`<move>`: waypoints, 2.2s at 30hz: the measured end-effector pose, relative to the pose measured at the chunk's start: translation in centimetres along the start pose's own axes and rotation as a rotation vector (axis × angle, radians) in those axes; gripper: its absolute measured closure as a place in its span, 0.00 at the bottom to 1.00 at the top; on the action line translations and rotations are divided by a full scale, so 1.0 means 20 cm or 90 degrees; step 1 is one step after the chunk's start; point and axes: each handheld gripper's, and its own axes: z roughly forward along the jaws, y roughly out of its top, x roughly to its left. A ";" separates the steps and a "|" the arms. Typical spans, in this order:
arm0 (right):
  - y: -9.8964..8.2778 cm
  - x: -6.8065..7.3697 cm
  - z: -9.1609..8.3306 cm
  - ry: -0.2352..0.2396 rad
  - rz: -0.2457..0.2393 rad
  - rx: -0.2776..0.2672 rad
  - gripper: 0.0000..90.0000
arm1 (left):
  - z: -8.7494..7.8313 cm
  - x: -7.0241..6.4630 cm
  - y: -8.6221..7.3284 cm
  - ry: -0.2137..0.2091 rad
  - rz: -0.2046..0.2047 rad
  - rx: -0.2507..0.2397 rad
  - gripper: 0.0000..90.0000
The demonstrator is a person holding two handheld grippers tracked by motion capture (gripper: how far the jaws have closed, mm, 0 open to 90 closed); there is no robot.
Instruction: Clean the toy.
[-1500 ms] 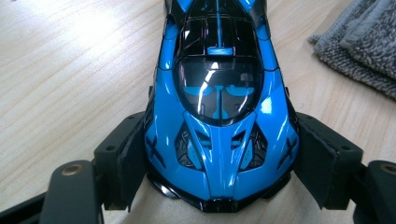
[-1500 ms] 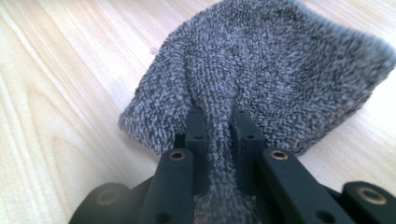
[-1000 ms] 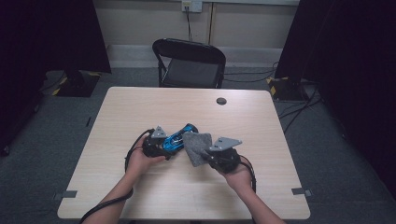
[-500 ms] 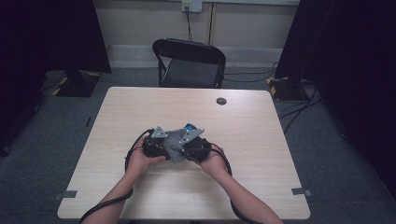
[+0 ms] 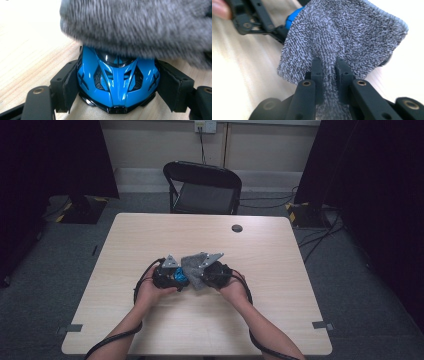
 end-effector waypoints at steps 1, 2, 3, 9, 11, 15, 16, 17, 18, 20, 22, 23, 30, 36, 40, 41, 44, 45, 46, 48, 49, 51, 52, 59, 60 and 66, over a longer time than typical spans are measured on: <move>0.00 -0.01 0.00 -0.002 0.005 -0.001 0.88 | 0.00 0.00 0.00 0.000 0.001 0.001 0.28; -0.01 -0.03 -0.01 -0.005 0.017 -0.002 0.88 | 0.00 0.00 0.00 0.000 0.001 0.001 0.28; -0.01 -0.04 -0.01 -0.010 0.018 -0.002 0.88 | 0.00 0.00 0.00 0.000 0.001 0.001 0.28; -0.01 -0.12 -0.02 -0.024 0.047 -0.001 0.88 | 0.00 0.00 0.00 -0.006 -0.006 0.000 0.28; -0.02 -0.14 -0.01 -0.032 0.059 0.000 0.88 | 0.00 0.00 0.00 -0.006 -0.007 0.000 0.28; -0.02 -0.18 -0.01 -0.033 0.079 -0.001 0.88 | 0.00 0.00 0.00 -0.006 -0.007 0.000 0.28; -0.02 -0.19 -0.01 -0.034 0.085 -0.002 0.88 | 0.00 0.00 0.00 -0.006 -0.006 0.000 0.28; -0.02 -0.19 -0.01 -0.034 0.090 -0.001 0.89 | 0.00 0.00 0.00 -0.006 -0.007 0.000 0.28; -0.02 -0.20 -0.01 -0.036 0.093 -0.001 0.89 | 0.00 0.00 0.00 -0.006 -0.007 0.000 0.28; -0.03 -0.21 -0.02 -0.037 0.101 -0.002 0.89 | 0.00 0.00 0.00 -0.006 -0.007 -0.001 0.28; -0.04 -0.22 -0.02 -0.041 0.108 -0.004 0.89 | 0.00 0.00 0.00 -0.006 -0.007 -0.001 0.28; -0.04 -0.23 -0.02 -0.044 0.111 -0.005 0.89 | 0.00 0.00 0.00 -0.006 -0.006 0.000 0.28; -0.11 -0.30 -0.08 -0.064 0.146 -0.010 0.88 | 0.00 0.00 0.00 -0.006 -0.007 -0.001 0.28; -0.16 -0.34 -0.15 -0.077 0.164 -0.024 0.88 | 0.00 0.00 0.00 -0.006 -0.007 -0.001 0.28; -0.15 -0.35 -0.19 -0.083 0.167 -0.039 0.89 | 0.00 0.00 0.00 -0.006 -0.007 -0.001 0.28; -0.15 -0.34 -0.20 -0.085 0.169 -0.042 0.89 | 0.00 0.00 0.00 -0.006 -0.007 -0.001 0.28; -0.13 -0.34 -0.24 -0.086 0.164 -0.058 0.89 | 0.00 0.00 0.00 -0.006 -0.007 0.000 0.28; -0.12 -0.34 -0.25 -0.086 0.163 -0.064 0.89 | 0.00 0.00 0.00 -0.006 -0.007 -0.001 0.28; -0.11 -0.33 -0.26 -0.085 0.161 -0.071 0.89 | 0.00 0.00 0.00 -0.006 -0.006 0.000 0.28; -0.09 -0.32 -0.28 -0.082 0.155 -0.080 0.89 | 0.00 0.00 0.00 -0.006 -0.007 0.000 0.28; -0.07 -0.31 -0.29 -0.081 0.148 -0.085 0.89 | 0.00 0.00 0.00 -0.006 -0.008 -0.001 0.28; -0.04 -0.28 -0.30 -0.078 0.133 -0.092 0.89 | 0.00 0.00 0.00 -0.006 -0.007 0.000 0.28; -0.03 -0.27 -0.31 -0.072 0.126 -0.099 0.89 | 0.00 0.00 0.00 -0.006 -0.006 0.000 0.28; 0.05 -0.14 -0.30 -0.043 0.081 -0.111 0.89 | 0.00 0.00 0.00 -0.006 -0.006 0.000 0.28; 0.08 -0.09 -0.27 -0.034 0.059 -0.105 0.88 | 0.00 0.00 0.00 -0.004 -0.003 0.000 0.28; 0.09 0.03 -0.17 0.002 0.022 -0.083 0.88 | 0.00 0.00 0.00 0.001 -0.006 -0.004 0.28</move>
